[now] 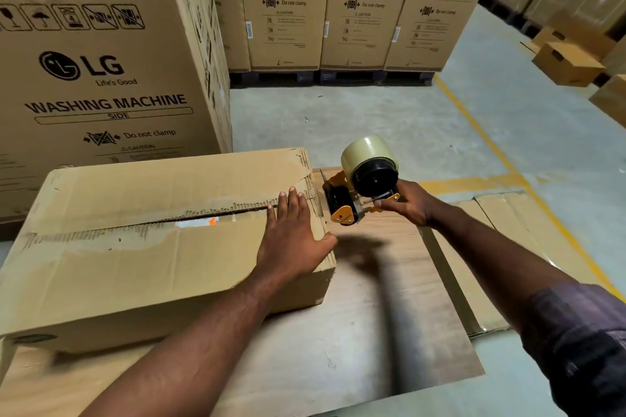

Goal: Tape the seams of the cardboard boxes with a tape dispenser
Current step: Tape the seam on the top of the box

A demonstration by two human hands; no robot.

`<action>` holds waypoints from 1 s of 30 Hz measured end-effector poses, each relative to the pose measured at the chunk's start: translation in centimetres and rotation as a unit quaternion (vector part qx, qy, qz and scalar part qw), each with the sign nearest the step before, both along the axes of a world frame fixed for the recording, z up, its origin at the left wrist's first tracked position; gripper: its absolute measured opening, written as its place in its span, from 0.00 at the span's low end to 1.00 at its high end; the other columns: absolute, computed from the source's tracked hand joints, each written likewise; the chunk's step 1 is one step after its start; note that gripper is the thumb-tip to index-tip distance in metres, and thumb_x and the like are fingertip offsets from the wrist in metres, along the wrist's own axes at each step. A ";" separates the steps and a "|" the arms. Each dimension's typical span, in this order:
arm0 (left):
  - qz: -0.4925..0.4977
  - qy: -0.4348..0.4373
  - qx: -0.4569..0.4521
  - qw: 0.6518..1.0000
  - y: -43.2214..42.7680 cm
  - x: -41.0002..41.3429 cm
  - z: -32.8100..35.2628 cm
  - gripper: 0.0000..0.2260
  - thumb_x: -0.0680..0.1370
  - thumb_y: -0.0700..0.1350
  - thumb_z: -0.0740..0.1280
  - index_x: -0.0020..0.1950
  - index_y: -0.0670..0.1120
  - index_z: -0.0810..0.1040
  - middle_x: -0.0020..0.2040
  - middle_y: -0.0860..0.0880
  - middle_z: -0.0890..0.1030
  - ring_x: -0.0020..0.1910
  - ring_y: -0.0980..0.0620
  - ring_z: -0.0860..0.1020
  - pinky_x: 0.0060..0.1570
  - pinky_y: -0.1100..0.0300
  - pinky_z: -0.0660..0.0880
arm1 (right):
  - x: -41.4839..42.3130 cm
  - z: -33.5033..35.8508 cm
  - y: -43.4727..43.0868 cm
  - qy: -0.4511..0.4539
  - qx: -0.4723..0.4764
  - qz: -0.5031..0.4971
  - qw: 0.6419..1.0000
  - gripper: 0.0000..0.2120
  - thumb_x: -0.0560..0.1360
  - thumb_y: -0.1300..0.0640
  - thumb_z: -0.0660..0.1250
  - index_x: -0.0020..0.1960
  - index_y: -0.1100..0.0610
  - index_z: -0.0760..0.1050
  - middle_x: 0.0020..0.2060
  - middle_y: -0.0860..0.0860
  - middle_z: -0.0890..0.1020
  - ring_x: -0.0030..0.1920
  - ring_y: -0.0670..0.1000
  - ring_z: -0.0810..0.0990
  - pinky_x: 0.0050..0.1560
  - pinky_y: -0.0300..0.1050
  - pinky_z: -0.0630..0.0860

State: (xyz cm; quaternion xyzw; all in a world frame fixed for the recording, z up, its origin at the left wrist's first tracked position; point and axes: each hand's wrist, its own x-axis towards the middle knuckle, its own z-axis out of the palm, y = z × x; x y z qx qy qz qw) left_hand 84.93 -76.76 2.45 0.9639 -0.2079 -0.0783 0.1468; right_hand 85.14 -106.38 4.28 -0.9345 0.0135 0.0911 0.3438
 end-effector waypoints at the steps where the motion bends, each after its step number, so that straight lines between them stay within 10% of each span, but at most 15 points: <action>1: -0.001 -0.001 0.002 1.000 0.0 0.0 0.0 0.45 0.75 0.69 0.50 0.82 0.43 0.41 0.82 0.44 0.39 0.80 0.46 0.37 0.79 0.44 0.42 | 0.0 -0.2 -0.2 -0.001 -0.002 0.001 1.000 0.22 0.72 0.39 0.68 0.63 0.47 0.74 0.54 0.42 0.82 0.53 0.32 0.78 0.49 0.30 0.73; 6: 0.003 0.001 0.007 1.000 -0.2 0.0 -0.1 0.45 0.75 0.68 0.51 0.82 0.43 0.41 0.82 0.44 0.39 0.80 0.46 0.37 0.79 0.44 0.41 | 0.7 -1.4 -0.6 0.015 0.005 0.016 1.000 0.28 0.72 0.36 0.69 0.67 0.50 0.74 0.56 0.44 0.83 0.56 0.42 0.81 0.56 0.43 0.78; 11: 0.004 0.001 0.021 1.000 -0.4 0.0 0.1 0.43 0.77 0.68 0.50 0.82 0.41 0.42 0.82 0.43 0.39 0.80 0.44 0.37 0.78 0.43 0.41 | 2.5 0.1 0.8 0.056 -0.046 0.077 0.994 0.08 0.79 0.49 0.71 0.55 0.42 0.74 0.48 0.40 0.84 0.48 0.34 0.80 0.49 0.36 0.74; 16: -0.001 0.006 0.026 1.000 -0.4 0.0 0.0 0.45 0.76 0.70 0.48 0.82 0.42 0.40 0.81 0.43 0.37 0.80 0.45 0.36 0.78 0.44 0.39 | 2.0 -3.2 1.0 0.112 -0.188 0.106 0.970 0.10 0.75 0.46 0.72 0.52 0.48 0.76 0.49 0.48 0.84 0.50 0.54 0.80 0.51 0.48 0.75; 22: 0.002 0.004 0.021 1.000 -0.4 0.1 -0.3 0.44 0.76 0.69 0.48 0.82 0.42 0.40 0.81 0.44 0.37 0.80 0.45 0.36 0.78 0.45 0.39 | -0.3 -4.3 0.3 0.125 -0.117 0.017 0.985 0.08 0.78 0.47 0.71 0.42 0.44 0.75 0.40 0.42 0.79 0.45 0.48 0.77 0.41 0.31 0.65; 30: 0.004 -0.001 0.024 1.000 -0.4 0.2 -0.4 0.43 0.77 0.68 0.49 0.82 0.43 0.40 0.82 0.44 0.38 0.80 0.45 0.36 0.79 0.44 0.40 | -3.7 -10.1 1.9 0.182 0.137 -0.282 0.932 0.24 0.75 0.34 0.69 0.43 0.55 0.85 0.35 0.51 0.84 0.35 0.53 0.80 0.38 0.43 0.75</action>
